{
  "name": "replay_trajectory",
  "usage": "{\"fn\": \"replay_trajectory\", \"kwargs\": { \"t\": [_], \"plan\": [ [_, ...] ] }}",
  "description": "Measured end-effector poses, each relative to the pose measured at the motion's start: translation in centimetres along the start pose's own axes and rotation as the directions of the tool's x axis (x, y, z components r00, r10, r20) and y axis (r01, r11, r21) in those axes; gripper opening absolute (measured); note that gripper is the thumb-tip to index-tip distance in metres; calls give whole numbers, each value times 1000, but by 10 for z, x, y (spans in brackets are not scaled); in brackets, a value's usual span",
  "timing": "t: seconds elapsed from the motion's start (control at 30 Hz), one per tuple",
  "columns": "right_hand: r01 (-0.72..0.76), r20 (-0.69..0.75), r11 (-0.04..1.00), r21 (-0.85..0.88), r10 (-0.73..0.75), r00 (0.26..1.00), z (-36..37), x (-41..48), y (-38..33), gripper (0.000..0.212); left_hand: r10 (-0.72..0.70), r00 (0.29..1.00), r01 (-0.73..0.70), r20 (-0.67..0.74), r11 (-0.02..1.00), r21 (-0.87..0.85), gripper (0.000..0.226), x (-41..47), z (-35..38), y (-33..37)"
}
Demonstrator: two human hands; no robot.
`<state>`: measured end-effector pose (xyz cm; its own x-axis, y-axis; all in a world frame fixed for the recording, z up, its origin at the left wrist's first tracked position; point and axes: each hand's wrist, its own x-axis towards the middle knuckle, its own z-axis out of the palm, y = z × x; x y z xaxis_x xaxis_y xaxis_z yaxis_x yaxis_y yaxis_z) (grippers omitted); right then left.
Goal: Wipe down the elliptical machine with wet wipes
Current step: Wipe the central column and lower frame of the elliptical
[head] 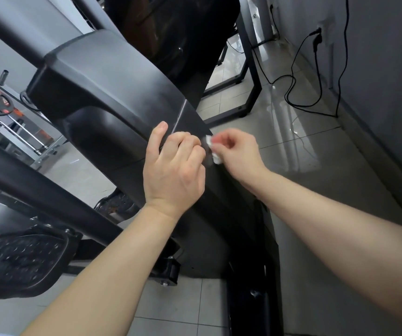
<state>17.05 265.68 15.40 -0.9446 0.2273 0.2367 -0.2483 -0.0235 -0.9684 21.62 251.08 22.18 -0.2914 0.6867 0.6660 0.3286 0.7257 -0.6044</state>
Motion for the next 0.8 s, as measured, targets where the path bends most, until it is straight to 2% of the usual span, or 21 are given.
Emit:
{"fn": "replay_trajectory", "kwargs": {
  "t": [0.07,0.13,0.27,0.3,0.4,0.47,0.53,0.63,0.73,0.8],
  "plan": [
    [59,-4,998,16,-59,998,5,3,-15,8,2,1000,-2,2,1000,-2,31,0,0,0],
    [27,-39,1000,2,-27,999,5,1,-1,10,2,1000,-2,7,1000,-1,32,0,0,0],
    [-248,-126,969,-6,246,961,-3,-14,48,22,1,1000,-1,8,1000,-10,30,0,-2,0],
    [-277,-132,961,13,276,952,-3,-15,49,21,0,1000,0,2,1000,-13,31,0,-2,1],
    [-188,-89,978,88,195,977,3,-6,22,11,-2,1000,1,-27,1000,-20,31,0,-1,0],
    [-100,-44,991,92,104,994,6,-2,-1,8,6,999,-7,-45,1000,-20,31,0,0,-1],
    [-79,-40,994,77,82,996,6,-1,-3,8,13,998,-15,-53,1000,-26,30,0,1,0],
    [-195,-62,980,35,197,979,-1,-8,28,12,10,998,-12,-58,999,-31,29,-1,1,0],
    [-352,-91,930,104,361,928,-6,-14,48,15,13,998,-15,-68,999,-41,29,0,1,0],
    [-316,-70,937,150,329,942,-1,-9,36,10,12,997,-15,-81,999,-38,29,0,2,1]
  ]
}}
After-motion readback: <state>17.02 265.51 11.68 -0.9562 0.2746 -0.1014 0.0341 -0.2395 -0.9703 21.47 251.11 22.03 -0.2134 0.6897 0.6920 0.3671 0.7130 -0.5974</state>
